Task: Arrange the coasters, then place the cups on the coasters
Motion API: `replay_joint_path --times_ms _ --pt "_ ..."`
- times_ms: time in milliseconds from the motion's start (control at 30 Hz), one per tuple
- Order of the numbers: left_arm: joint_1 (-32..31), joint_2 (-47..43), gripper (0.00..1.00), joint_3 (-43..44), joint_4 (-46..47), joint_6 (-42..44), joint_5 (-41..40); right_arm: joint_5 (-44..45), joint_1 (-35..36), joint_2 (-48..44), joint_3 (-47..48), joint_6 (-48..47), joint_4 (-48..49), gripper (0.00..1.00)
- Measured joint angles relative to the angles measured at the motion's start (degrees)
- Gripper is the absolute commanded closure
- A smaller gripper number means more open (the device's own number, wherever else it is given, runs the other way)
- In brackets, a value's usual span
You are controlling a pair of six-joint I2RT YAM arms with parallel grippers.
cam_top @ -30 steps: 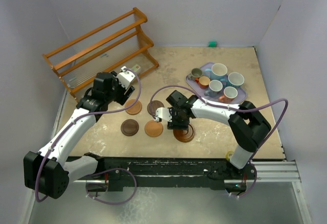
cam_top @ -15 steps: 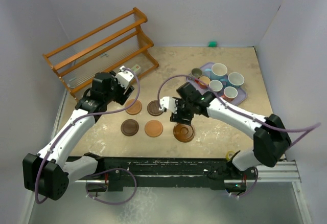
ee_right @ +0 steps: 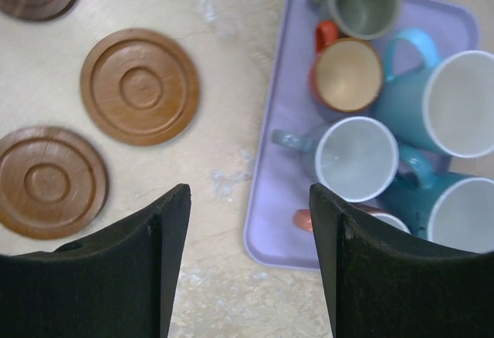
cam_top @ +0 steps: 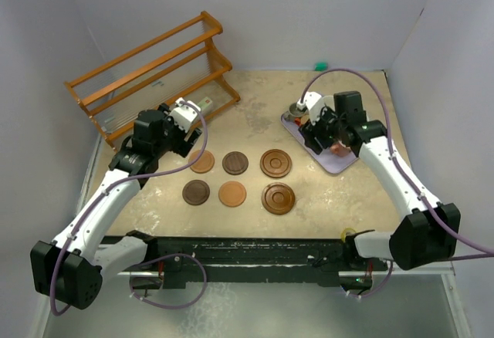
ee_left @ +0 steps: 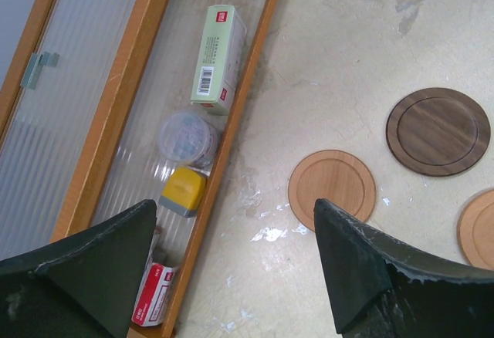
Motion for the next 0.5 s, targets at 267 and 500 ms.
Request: replay_joint_path --times_ms 267,500 --pt "0.00 0.02 0.19 -1.62 1.62 0.11 1.55 3.23 -7.02 7.89 10.29 8.22 1.11 0.34" --pt "0.00 0.79 0.20 -2.25 3.34 0.22 3.96 9.57 -9.38 13.68 16.22 14.47 1.88 0.37"
